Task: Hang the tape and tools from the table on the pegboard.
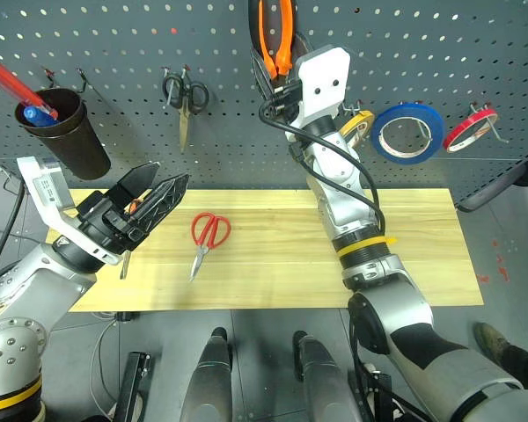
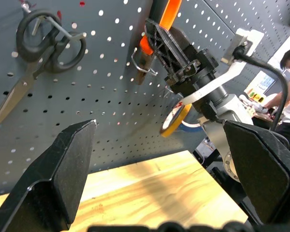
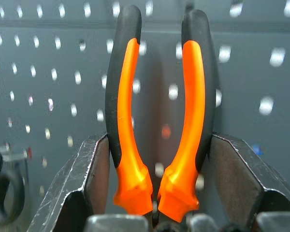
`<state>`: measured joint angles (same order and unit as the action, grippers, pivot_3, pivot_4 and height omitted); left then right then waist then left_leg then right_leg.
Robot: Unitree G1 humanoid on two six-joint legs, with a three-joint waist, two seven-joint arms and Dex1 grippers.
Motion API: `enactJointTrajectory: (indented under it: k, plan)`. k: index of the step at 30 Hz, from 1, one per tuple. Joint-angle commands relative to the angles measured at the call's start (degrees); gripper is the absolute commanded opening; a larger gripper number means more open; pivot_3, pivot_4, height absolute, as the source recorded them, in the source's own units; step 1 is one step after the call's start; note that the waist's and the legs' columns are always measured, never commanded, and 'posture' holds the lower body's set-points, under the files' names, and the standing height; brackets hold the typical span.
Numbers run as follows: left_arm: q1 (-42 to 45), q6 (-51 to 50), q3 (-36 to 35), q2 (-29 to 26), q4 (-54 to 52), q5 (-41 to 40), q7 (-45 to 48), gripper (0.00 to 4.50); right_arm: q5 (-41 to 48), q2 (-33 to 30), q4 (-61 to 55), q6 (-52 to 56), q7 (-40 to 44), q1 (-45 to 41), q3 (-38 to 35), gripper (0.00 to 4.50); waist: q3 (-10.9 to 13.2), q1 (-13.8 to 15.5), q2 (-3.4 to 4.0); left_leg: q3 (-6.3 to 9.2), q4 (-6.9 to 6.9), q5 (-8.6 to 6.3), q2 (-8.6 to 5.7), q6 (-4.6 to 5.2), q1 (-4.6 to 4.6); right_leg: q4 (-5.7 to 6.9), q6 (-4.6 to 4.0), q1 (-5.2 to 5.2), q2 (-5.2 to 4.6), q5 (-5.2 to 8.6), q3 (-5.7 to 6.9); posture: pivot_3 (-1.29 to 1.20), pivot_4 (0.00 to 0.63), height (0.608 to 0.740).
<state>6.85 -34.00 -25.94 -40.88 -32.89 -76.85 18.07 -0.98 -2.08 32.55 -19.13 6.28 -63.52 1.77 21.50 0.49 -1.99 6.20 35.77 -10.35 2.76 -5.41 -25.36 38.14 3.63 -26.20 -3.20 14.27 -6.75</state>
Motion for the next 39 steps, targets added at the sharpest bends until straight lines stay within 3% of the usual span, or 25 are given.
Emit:
enactJointTrajectory:
  k: [1, 3, 5, 6, 15, 23, 31, 39]
  plan:
    - [-0.53, -0.10, -1.29, -0.76, -2.23, -0.95, 0.66, 4.50, 0.54, -0.04, -2.17, 2.15, 0.47, 1.15, -0.39, 2.71, 0.00, 0.01, 0.00, 0.00, 0.00, 0.01, 0.00, 0.00, 0.02, 0.01, -0.01, 0.01, 0.00, -0.01, 0.00, 0.16, 0.365, 0.740]
    - [-0.71, -0.12, -1.16, -0.70, -2.40, -1.14, 0.62, 4.50, 0.66, -0.04, -2.86, 2.65, 0.79, 1.68, -0.41, 3.75, 0.00, 0.01, 0.00, 0.00, 0.00, 0.01, 0.00, 0.00, 0.05, 0.02, -0.01, 0.04, 0.00, -0.01, 0.00, 0.16, 0.363, 0.740]
    - [-0.64, -0.14, -1.04, -0.70, -2.40, -1.26, 0.49, 4.50, 0.57, -0.21, -3.43, 2.86, 1.02, 2.02, -0.52, 4.42, 0.00, -0.01, 0.00, 0.00, 0.00, 0.01, 0.00, 0.00, 0.05, 0.02, -0.01, 0.03, 0.00, -0.01, -0.01, 0.16, 0.363, 0.740]
    - [-0.56, -0.15, -0.96, -0.72, -2.36, -1.25, 0.44, 4.50, 0.53, -0.37, -3.62, 2.92, 1.17, 2.13, -0.59, 4.47, 0.00, -0.02, 0.00, 0.00, 0.00, 0.02, 0.00, -0.01, 0.05, 0.02, -0.02, 0.03, 0.00, -0.02, 0.00, 0.16, 0.363, 0.740]
    - [-1.63, -0.98, -0.35, -0.99, -2.56, -0.09, 0.39, 4.50, 2.00, -1.54, -10.89, 7.09, 4.35, 5.68, -0.48, 4.47, 0.00, -0.06, 0.00, 0.00, -0.04, 0.06, 0.00, 0.01, 0.04, -0.03, -0.02, 0.02, 0.00, -0.06, -0.01, 0.15, 0.365, 0.740]
    - [-4.36, -2.33, 1.12, -1.72, -1.88, 6.24, 0.08, 4.50, 8.24, -5.63, -25.88, 23.12, 13.93, 11.88, 0.48, 4.47, 0.00, -0.02, 0.00, 0.00, -0.05, 0.05, 0.00, 0.02, 0.04, -0.04, -0.02, 0.02, 0.00, -0.05, -0.01, 0.13, 0.371, 0.740]
    - [-5.21, -4.07, 3.59, -2.44, -1.85, 10.92, -0.02, 4.50, 11.07, -10.92, -37.32, 35.75, 17.60, 15.94, -0.52, 4.47, 0.00, -0.18, 0.00, 0.00, -0.05, 0.05, 0.00, 0.02, 0.04, -0.05, -0.02, 0.02, 0.00, -0.05, -0.02, 0.12, 0.384, 0.740]
    - [-9.56, -10.57, 13.12, -5.86, -0.87, 27.63, -6.50, 4.50, 21.06, -19.98, -56.56, 52.36, 25.54, 23.62, -1.14, 4.47, 0.02, -0.44, 0.00, 0.00, -0.07, 0.05, 0.00, 0.03, 0.04, -0.06, 0.01, 0.02, 0.01, -0.03, -0.05, 0.10, 0.403, 0.740]
